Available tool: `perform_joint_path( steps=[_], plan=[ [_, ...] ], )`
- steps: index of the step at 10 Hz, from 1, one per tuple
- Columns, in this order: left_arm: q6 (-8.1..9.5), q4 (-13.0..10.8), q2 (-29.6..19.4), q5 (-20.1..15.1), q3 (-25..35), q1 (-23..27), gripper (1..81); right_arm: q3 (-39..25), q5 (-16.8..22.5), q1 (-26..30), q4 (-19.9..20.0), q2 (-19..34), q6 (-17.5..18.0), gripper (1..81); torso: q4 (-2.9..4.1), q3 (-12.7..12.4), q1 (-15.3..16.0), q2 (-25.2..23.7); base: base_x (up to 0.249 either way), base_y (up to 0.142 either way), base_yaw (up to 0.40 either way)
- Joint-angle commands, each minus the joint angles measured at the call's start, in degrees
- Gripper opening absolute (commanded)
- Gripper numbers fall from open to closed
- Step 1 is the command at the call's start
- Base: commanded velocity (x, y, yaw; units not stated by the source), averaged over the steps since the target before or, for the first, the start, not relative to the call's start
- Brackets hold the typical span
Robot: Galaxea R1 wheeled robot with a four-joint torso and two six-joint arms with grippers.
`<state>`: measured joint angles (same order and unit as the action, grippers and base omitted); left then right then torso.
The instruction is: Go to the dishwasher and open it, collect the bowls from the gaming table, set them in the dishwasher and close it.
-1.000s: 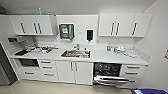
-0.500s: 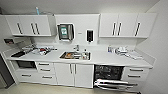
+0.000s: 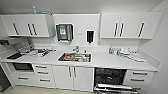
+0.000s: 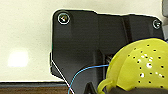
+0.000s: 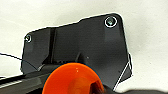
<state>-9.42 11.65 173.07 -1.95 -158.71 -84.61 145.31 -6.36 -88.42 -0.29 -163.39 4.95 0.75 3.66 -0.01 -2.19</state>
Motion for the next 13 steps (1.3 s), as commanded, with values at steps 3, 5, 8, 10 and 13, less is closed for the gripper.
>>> perform_joint_path(
  steps=[3, 5, 8, 10, 13],
  plan=[
    [-0.50, 0.04, -0.26, -3.59, -0.11, 2.83, 1.0, 0.22, 2.76, 2.67, -0.50, 0.58, -0.12, 1.0, 0.00, -0.02, 0.01, -0.02, 0.182, -0.076, 0.000],
    [-0.51, 0.12, -0.26, -3.59, -0.11, 2.83, 1.0, 0.22, 2.76, 2.76, -0.50, 0.58, -0.12, 1.0, 0.00, 0.00, 0.03, 0.02, 0.182, -0.083, 0.000],
    [-0.42, 0.21, -0.26, -3.59, -0.11, 2.83, 1.0, 0.14, 2.76, 2.85, -0.59, 0.50, -0.12, 1.0, 0.00, -0.04, 0.01, -0.06, 0.182, -0.087, 0.000],
    [-0.42, 0.21, -0.26, -3.59, -0.11, 2.83, 1.0, 0.22, 2.76, 2.85, -0.59, 0.50, -0.12, 1.0, 0.00, 0.00, 0.01, -0.02, 0.182, -0.087, 0.000],
    [-0.50, 0.21, -0.26, -3.59, -0.11, 2.83, 1.0, 0.22, 2.76, 2.85, -0.59, 0.50, -0.12, 1.0, 0.00, -0.02, 0.01, -0.02, 0.182, -0.087, 0.000]
  ],
)
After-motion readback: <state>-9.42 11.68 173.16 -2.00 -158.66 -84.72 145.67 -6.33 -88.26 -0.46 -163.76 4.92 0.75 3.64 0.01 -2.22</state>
